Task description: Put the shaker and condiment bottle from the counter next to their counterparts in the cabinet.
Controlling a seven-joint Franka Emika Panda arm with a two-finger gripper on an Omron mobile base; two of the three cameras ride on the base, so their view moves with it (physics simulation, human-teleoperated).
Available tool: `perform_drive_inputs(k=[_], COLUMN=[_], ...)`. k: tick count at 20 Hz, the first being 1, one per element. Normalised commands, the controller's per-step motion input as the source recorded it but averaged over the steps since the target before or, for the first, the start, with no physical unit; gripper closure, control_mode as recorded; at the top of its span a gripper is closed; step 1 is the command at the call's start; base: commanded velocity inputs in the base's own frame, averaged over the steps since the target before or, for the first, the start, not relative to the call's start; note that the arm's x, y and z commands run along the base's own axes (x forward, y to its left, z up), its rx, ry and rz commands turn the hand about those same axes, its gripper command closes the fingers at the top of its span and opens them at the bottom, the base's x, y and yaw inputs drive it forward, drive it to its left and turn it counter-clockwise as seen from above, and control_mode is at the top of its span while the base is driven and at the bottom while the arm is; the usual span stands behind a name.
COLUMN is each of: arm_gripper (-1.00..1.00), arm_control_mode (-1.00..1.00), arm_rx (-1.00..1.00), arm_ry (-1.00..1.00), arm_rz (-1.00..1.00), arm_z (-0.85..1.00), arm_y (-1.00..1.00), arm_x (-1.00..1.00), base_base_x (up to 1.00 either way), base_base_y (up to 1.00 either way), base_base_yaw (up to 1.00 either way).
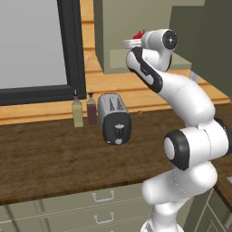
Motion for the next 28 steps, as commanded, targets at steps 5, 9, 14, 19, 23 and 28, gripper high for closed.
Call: perform_drive_inputs(k=[5, 9, 14, 19, 23, 28], arm_gripper=[1.0, -1.0, -1.0, -1.0, -1.0, -1.0], arm_control_mode=[-1.0, -1.0, -1.0, -1.0, -1.0, -1.0], arm_rx=[0.0, 0.0, 0.0, 0.0, 0.0, 0.0], arm_ry=[0.0, 0.0, 0.0, 0.0, 0.0, 0.0], arm_rz=[0.0, 0.0, 0.0, 0.0, 0.0, 0.0], arm_z=[0.0, -0.02, -0.02, 0.0, 0.0, 0.0], arm_y=[0.0, 0.0, 0.0, 0.0, 0.0, 0.02], arm_x=[0.3, 0.36, 0.28, 0.15, 0.02, -0.3], base_base_x=[0.0, 0.0, 0.0, 0.0, 0.0, 0.0], base_base_y=[0.0, 0.0, 0.0, 0.0, 0.0, 0.0], base_base_yaw=[0.0, 0.0, 0.0, 0.0, 0.0, 0.0])
